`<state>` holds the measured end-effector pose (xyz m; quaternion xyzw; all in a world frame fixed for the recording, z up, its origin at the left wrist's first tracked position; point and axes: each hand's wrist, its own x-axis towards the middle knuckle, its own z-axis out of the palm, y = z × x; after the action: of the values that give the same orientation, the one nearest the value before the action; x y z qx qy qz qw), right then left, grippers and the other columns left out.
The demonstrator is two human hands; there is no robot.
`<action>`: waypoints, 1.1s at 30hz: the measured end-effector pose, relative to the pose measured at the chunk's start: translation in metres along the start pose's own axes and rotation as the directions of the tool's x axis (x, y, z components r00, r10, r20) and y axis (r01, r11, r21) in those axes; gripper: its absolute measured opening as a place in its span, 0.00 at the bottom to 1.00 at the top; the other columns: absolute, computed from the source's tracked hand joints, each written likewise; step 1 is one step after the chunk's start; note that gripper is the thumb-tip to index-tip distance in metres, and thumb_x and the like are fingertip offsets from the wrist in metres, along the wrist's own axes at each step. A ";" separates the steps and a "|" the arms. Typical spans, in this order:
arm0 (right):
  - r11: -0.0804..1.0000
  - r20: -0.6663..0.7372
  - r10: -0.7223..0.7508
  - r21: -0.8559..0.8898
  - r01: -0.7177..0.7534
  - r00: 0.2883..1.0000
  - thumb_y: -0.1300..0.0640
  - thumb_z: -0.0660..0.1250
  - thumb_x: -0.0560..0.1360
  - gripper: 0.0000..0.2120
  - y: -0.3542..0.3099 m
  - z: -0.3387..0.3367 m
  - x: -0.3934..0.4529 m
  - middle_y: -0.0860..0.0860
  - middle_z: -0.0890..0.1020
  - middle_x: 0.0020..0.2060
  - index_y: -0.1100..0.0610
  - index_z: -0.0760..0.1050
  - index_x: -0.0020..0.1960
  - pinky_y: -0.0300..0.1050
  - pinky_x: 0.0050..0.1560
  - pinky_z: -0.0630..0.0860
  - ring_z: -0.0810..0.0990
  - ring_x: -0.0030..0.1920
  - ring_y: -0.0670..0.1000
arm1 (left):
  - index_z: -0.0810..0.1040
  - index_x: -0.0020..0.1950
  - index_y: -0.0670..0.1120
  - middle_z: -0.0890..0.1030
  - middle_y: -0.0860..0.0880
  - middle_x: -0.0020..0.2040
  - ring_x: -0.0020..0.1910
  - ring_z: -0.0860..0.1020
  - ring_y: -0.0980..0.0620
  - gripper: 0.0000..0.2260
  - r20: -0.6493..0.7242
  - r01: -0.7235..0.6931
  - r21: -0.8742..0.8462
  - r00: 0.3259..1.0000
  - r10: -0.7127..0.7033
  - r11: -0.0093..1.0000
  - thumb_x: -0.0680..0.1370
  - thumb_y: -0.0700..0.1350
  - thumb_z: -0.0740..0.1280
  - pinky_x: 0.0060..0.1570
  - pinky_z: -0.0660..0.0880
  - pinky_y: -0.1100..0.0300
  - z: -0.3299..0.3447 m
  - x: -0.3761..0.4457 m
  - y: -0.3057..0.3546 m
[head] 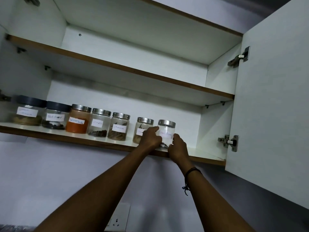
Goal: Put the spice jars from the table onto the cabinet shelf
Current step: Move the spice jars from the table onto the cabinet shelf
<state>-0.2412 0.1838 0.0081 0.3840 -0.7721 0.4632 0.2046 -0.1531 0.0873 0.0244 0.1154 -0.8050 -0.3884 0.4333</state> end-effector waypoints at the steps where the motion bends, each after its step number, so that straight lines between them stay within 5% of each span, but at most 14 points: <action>1: 0.999 0.020 -0.007 -0.033 0.008 1.000 0.68 0.60 0.74 0.13 0.001 0.003 0.004 0.60 0.79 0.56 0.63 0.71 0.58 0.44 0.47 0.70 0.77 0.54 0.59 | 0.76 0.67 0.41 0.79 0.41 0.64 0.63 0.77 0.42 0.22 0.022 0.016 0.031 1.000 -0.017 0.999 0.73 0.36 0.66 0.60 0.76 0.48 0.002 0.004 -0.004; 7: 0.970 0.083 0.002 -0.243 0.018 0.997 0.63 0.64 0.75 0.15 0.003 0.016 0.014 0.59 0.79 0.57 0.60 0.68 0.61 0.44 0.45 0.68 0.78 0.56 0.60 | 0.70 0.70 0.38 0.75 0.39 0.66 0.64 0.74 0.41 0.24 0.062 -0.012 0.167 0.998 0.002 0.986 0.75 0.40 0.69 0.55 0.71 0.55 0.009 0.016 -0.013; 11: 0.977 0.084 -0.002 -0.214 0.020 0.996 0.66 0.61 0.74 0.15 0.004 0.013 0.013 0.60 0.80 0.56 0.60 0.69 0.61 0.48 0.48 0.74 0.79 0.54 0.60 | 0.78 0.48 0.35 0.82 0.40 0.46 0.46 0.80 0.43 0.07 -0.021 -0.047 0.132 0.999 0.050 0.990 0.74 0.39 0.67 0.39 0.72 0.57 0.008 0.011 -0.015; 13: 0.993 0.041 -0.052 -0.100 0.056 0.998 0.68 0.59 0.75 0.15 0.005 0.011 0.005 0.59 0.80 0.56 0.60 0.72 0.61 0.41 0.48 0.72 0.78 0.50 0.55 | 0.75 0.41 0.34 0.79 0.40 0.38 0.39 0.77 0.43 0.06 -0.090 -0.100 0.086 0.990 0.108 0.991 0.74 0.38 0.66 0.38 0.72 0.54 0.008 0.003 -0.017; 16: 0.980 -0.060 -0.198 -0.030 0.196 0.978 0.68 0.60 0.77 0.17 0.011 0.005 -0.019 0.57 0.80 0.60 0.61 0.74 0.65 0.27 0.49 0.63 0.77 0.54 0.53 | 0.83 0.52 0.39 0.85 0.43 0.51 0.50 0.81 0.51 0.08 -0.124 -0.195 -0.043 0.974 0.189 0.980 0.77 0.38 0.65 0.56 0.77 0.53 0.009 -0.018 -0.018; 18: 0.959 -0.086 -0.285 -0.035 0.283 0.955 0.66 0.61 0.77 0.17 0.018 0.001 -0.040 0.55 0.80 0.60 0.60 0.74 0.65 0.23 0.51 0.63 0.78 0.56 0.51 | 0.81 0.61 0.40 0.84 0.44 0.57 0.53 0.81 0.60 0.13 -0.139 -0.266 -0.104 0.958 0.250 0.959 0.78 0.38 0.66 0.57 0.76 0.66 0.011 -0.037 -0.022; 21: 0.950 -0.048 -0.313 0.004 0.314 0.949 0.64 0.62 0.78 0.18 0.028 -0.003 -0.076 0.51 0.80 0.60 0.56 0.73 0.66 0.26 0.57 0.68 0.77 0.58 0.46 | 0.82 0.61 0.42 0.85 0.48 0.56 0.53 0.81 0.61 0.12 -0.099 -0.320 -0.122 0.946 0.309 0.939 0.79 0.39 0.66 0.56 0.77 0.66 0.024 -0.068 -0.028; 23: 0.958 -0.039 -0.283 0.033 0.284 0.958 0.62 0.63 0.78 0.16 0.033 -0.004 -0.096 0.49 0.81 0.60 0.54 0.74 0.66 0.40 0.61 0.75 0.78 0.60 0.48 | 0.83 0.60 0.45 0.85 0.53 0.53 0.50 0.81 0.65 0.11 -0.071 -0.320 -0.159 0.947 0.312 0.934 0.79 0.39 0.65 0.53 0.75 0.71 0.036 -0.089 -0.033; 26: 0.985 -0.037 -0.162 0.056 0.164 0.986 0.58 0.63 0.79 0.16 0.045 -0.005 -0.131 0.50 0.80 0.61 0.54 0.74 0.67 0.47 0.63 0.76 0.77 0.62 0.49 | 0.82 0.61 0.46 0.84 0.55 0.53 0.50 0.80 0.66 0.12 -0.024 -0.253 -0.186 0.967 0.253 0.949 0.80 0.41 0.64 0.51 0.73 0.76 0.056 -0.126 -0.043; 33: 0.983 0.140 0.180 -0.053 -0.174 0.974 0.55 0.63 0.78 0.18 0.121 0.011 -0.295 0.51 0.78 0.64 0.53 0.72 0.68 0.40 0.62 0.70 0.76 0.63 0.50 | 0.82 0.60 0.48 0.83 0.59 0.53 0.52 0.78 0.71 0.11 0.233 -0.045 -0.231 0.967 0.101 0.972 0.81 0.41 0.64 0.52 0.70 0.78 0.115 -0.277 -0.117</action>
<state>-0.1520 0.3270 -0.2632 0.3421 -0.8252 0.4348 0.1138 -0.0957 0.2137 -0.2660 -0.0126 -0.8069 -0.4715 0.3556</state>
